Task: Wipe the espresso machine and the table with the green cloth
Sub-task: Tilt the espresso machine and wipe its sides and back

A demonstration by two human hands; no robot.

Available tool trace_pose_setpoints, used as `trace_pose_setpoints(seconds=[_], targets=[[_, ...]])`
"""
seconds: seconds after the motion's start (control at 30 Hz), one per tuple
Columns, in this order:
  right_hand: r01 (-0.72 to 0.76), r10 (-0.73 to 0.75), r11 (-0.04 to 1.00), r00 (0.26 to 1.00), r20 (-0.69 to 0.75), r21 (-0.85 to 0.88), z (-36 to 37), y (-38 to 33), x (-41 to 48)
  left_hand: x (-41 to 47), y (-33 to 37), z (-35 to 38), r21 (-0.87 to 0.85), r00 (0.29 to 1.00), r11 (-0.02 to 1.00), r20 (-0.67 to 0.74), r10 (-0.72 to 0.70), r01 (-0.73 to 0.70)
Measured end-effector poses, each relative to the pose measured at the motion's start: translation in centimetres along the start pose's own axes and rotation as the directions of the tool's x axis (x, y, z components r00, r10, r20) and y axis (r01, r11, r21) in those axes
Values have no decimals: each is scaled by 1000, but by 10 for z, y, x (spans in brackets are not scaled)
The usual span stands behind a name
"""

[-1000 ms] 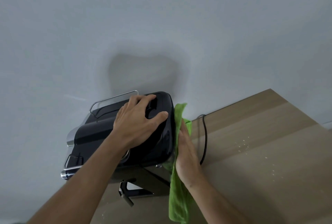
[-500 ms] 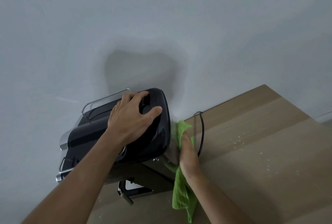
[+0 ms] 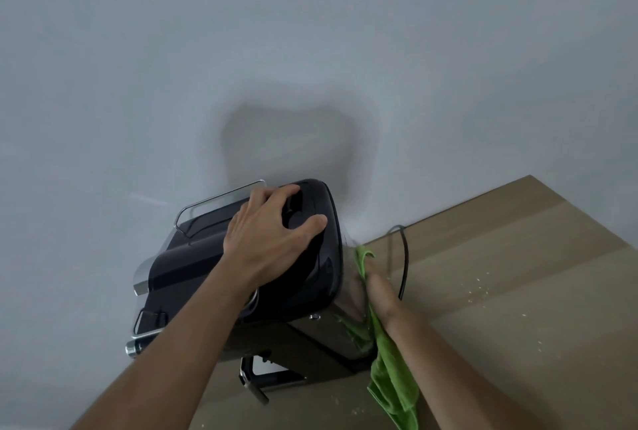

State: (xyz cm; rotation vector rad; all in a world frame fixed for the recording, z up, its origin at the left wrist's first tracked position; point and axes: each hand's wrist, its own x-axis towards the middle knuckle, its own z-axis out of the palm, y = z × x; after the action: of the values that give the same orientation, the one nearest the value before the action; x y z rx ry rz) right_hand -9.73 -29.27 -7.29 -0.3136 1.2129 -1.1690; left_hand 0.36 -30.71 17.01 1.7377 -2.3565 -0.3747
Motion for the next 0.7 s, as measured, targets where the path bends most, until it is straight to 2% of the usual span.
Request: trace_pose_setpoints(seconds=[0.07, 0.17, 0.23, 0.33, 0.4, 0.47, 0.53, 0.57, 0.63, 0.7], targets=[[126, -127, 992, 989, 78, 16, 7, -1, -32, 0, 0, 0, 1, 1000, 1000, -5, 2, -2], [372, -368, 928, 915, 166, 9, 28, -9, -82, 2, 0, 0, 11, 1000, 1000, -11, -5, 5], [538, -529, 842, 837, 139, -40, 44, -20, -106, 1, 0, 0, 12, 1000, 1000, -10, -9, 9], [723, -727, 681, 686, 11, -117, 56, -22, -112, -1, 2, 0, 19, 1000, 1000, -6, -7, 7], [745, -761, 648, 640, -106, -157, 55, -5, -103, -1, 2, 0, 17, 1000, 1000, -4, -11, 11], [686, -700, 714, 688, -193, -144, 51, 10, -92, -1, 2, -1, 15, 1000, 1000, -4, -11, 11], [627, -635, 772, 749, -189, -103, 53, 9, -93, 0, 3, -1, 11, 1000, 1000, -10, -15, 15], [632, -639, 768, 747, -182, -105, 56, 3, -95, 1, 4, -1, 6, 1000, 1000, -15, -16, 16], [714, -731, 682, 664, -159, -156, 60, -15, -104, 5, 6, -1, 2, 999, 1000, -21, -26, 26], [756, -771, 635, 612, -173, -158, 57, -8, -100, 7, 7, 1, 14, 999, 999, -23, -34, 34]])
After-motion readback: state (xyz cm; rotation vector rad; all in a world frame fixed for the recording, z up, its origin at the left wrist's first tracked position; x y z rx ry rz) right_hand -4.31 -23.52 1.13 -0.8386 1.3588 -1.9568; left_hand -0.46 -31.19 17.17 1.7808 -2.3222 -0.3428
